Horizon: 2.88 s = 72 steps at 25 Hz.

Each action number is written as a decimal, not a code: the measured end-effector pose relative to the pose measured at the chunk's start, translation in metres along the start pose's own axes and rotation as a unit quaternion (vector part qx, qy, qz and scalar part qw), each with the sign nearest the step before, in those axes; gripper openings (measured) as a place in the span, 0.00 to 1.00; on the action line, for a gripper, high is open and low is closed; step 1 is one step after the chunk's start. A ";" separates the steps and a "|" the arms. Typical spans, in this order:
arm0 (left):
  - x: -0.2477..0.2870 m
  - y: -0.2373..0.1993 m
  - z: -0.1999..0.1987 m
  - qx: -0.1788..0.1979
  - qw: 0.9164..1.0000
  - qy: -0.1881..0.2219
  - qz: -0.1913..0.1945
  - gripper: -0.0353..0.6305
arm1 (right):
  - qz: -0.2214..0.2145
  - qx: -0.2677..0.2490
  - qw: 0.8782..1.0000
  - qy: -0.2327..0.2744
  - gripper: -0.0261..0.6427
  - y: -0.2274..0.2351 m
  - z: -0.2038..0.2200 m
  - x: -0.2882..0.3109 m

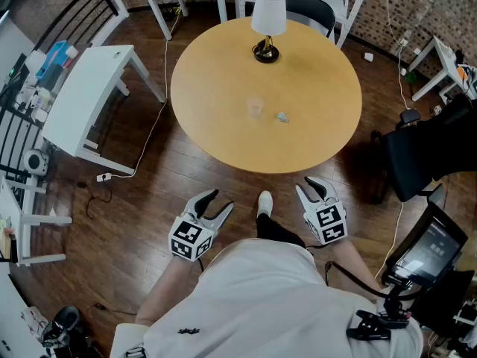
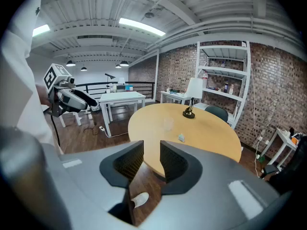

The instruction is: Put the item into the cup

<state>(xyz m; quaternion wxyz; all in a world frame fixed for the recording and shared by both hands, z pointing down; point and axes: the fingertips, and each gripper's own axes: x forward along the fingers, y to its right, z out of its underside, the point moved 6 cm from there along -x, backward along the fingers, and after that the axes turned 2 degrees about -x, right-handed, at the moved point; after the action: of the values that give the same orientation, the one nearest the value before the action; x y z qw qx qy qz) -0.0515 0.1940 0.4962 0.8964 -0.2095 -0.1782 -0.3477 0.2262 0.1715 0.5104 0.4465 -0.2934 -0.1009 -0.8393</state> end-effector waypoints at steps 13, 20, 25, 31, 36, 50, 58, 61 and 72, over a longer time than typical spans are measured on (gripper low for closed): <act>0.119 -0.091 -0.102 0.012 0.999 -0.001 -0.038 0.33 | -0.025 -0.041 0.999 -0.004 0.23 0.129 -0.040 0.119; 0.143 -0.113 -0.120 0.026 0.999 -0.020 -0.006 0.33 | -0.001 -0.029 0.999 -0.016 0.24 0.146 -0.044 0.158; 0.144 -0.134 -0.138 0.040 0.999 -0.025 0.019 0.33 | 0.012 -0.027 0.999 -0.040 0.23 0.149 -0.049 0.194; 0.130 -0.161 -0.145 0.040 0.998 -0.029 0.023 0.33 | 0.028 -0.014 0.996 -0.078 0.23 0.159 -0.043 0.241; 0.114 -0.179 -0.136 0.022 0.999 -0.033 0.012 0.33 | 0.033 -0.002 0.992 -0.121 0.23 0.168 -0.020 0.281; 0.081 -0.232 -0.116 -0.014 0.999 -0.033 -0.028 0.33 | 0.063 0.003 0.978 -0.197 0.15 0.171 0.019 0.345; 0.081 -0.241 -0.121 -0.004 0.999 -0.032 -0.008 0.33 | 0.088 0.024 0.976 -0.199 0.05 0.177 0.008 0.338; 0.084 -0.245 -0.121 -0.002 0.999 -0.032 0.000 0.33 | 0.092 0.022 0.978 -0.188 0.05 0.174 0.000 0.330; 0.111 -0.229 -0.134 0.013 0.999 -0.012 0.049 0.33 | 0.088 0.021 0.989 -0.119 0.04 0.158 -0.066 0.272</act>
<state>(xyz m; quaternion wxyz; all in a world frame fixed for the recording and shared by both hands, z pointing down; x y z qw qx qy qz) -0.1106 -0.0875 0.4918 0.9126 -0.2108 -0.1832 -0.2987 0.2108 -0.1367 0.6009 0.5092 -0.3894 -0.1447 -0.7538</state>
